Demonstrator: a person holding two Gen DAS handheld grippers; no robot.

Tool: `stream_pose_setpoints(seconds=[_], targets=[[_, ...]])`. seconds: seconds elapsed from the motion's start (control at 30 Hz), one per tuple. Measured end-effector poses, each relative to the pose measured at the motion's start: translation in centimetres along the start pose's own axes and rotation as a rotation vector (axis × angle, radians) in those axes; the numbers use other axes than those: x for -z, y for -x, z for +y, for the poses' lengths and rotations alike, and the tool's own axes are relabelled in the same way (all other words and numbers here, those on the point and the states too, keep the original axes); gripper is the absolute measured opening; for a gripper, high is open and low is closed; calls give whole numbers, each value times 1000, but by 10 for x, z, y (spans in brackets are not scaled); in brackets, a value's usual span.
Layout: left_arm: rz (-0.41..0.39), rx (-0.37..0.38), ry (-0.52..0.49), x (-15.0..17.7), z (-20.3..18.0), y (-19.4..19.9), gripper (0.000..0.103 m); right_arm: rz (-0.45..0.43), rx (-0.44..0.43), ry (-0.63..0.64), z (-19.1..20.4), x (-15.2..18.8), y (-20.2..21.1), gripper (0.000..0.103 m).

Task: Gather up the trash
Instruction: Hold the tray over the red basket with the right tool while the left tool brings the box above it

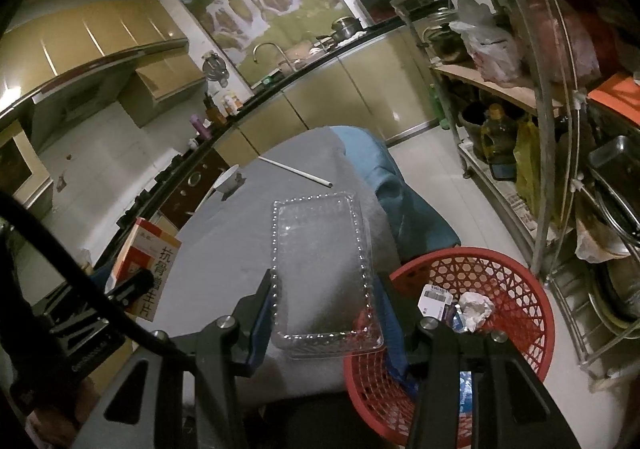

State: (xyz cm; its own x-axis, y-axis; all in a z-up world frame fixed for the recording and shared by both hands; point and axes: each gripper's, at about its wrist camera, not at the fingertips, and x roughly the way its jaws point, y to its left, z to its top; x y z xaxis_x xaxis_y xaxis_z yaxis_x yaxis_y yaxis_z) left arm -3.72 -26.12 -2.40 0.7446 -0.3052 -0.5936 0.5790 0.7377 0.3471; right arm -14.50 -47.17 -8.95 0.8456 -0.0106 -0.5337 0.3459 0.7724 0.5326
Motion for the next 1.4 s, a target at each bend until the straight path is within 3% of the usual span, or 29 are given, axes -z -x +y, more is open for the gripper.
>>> stream_pose_setpoints(seconds=[0.8, 1.4], targets=[[22, 27, -27, 2, -15, -5, 55, 1, 10, -27, -10, 0, 0, 50], [82, 71, -51, 11, -36, -18, 55, 13, 24, -60, -27, 7, -2, 50]])
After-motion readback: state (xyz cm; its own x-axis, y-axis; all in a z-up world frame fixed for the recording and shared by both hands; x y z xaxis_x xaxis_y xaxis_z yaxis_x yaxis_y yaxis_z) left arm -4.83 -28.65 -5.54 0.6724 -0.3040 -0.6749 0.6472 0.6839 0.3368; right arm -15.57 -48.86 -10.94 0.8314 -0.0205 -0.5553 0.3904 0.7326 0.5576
